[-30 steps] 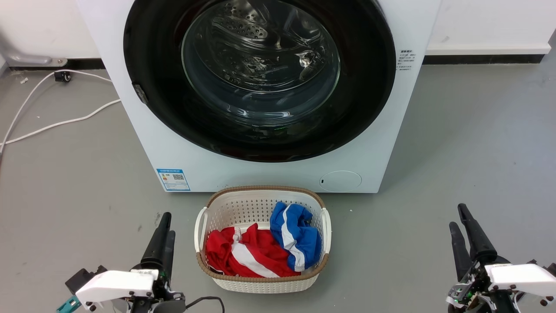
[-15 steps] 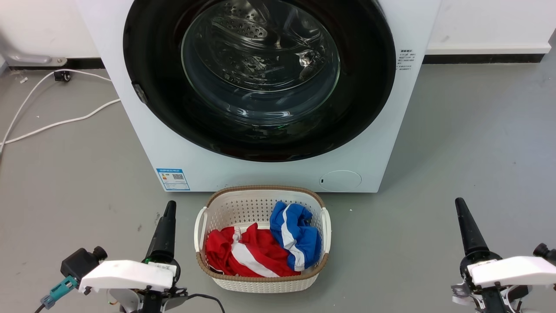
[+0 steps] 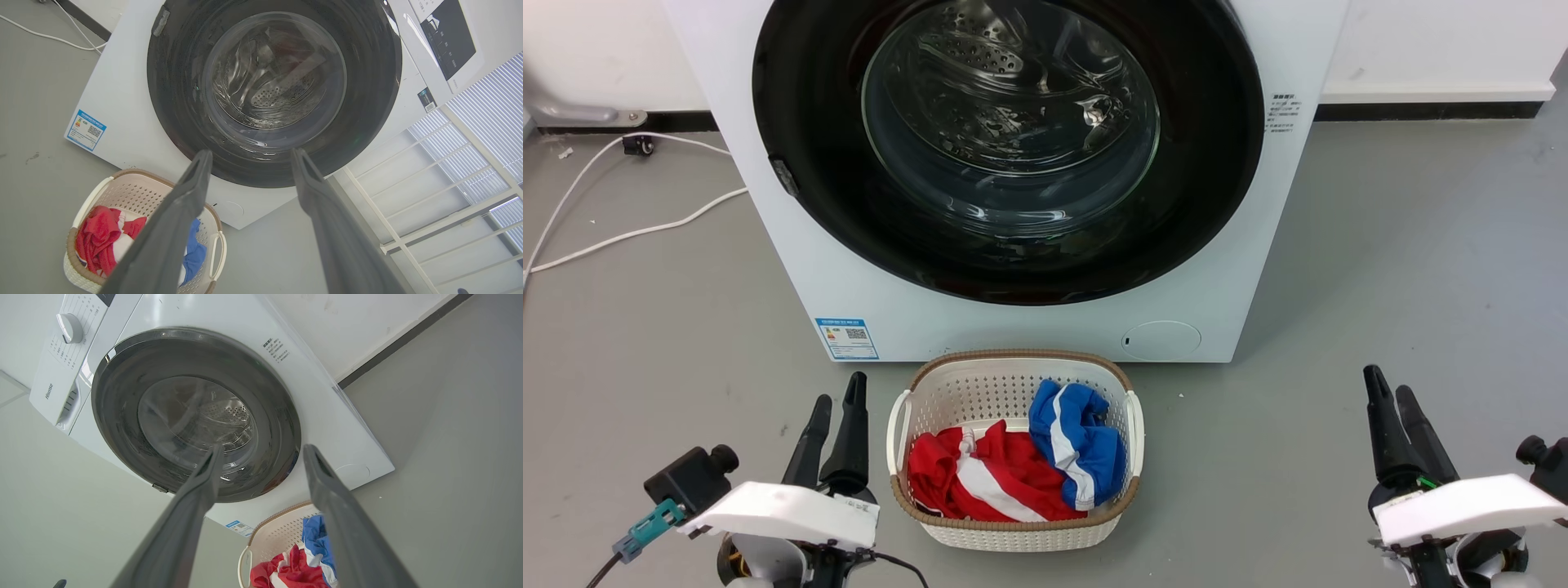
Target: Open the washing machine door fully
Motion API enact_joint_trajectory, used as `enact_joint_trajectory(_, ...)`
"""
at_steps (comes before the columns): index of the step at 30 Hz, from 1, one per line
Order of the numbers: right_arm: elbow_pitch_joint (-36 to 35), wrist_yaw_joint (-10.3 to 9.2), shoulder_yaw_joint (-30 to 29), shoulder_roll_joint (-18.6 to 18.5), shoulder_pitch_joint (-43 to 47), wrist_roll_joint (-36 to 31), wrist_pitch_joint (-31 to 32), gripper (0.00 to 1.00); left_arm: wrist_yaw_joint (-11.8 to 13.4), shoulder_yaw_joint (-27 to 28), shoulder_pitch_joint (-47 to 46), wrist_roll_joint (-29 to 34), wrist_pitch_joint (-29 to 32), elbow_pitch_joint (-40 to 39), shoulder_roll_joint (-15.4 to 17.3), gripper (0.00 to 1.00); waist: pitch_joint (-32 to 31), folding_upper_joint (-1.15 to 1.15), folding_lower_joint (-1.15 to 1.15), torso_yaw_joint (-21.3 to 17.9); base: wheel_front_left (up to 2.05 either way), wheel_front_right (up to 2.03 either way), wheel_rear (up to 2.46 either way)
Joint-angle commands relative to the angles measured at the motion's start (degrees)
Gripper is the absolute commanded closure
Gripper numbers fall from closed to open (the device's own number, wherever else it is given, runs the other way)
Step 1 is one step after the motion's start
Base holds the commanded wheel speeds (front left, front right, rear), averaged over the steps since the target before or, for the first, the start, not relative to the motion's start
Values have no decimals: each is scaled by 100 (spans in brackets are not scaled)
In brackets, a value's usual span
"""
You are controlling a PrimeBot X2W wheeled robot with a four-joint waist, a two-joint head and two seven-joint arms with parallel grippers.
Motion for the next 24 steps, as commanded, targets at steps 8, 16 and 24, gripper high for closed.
enact_joint_trajectory(8,-312,7,77,8,29,-919,27,0,74,-111,-171,925,-193,-27,185,0,-11,0,0,-11,0,0,0)
enact_joint_trajectory(16,-471,9,110,13,91,-1570,84,0,151,-235,-205,1586,-332,42,321,0,-12,0,0,-13,0,0,0)
enact_joint_trajectory(24,-609,9,136,18,168,-2142,108,0,185,-364,-253,2121,-460,125,427,0,-1,0,0,-6,0,0,0)
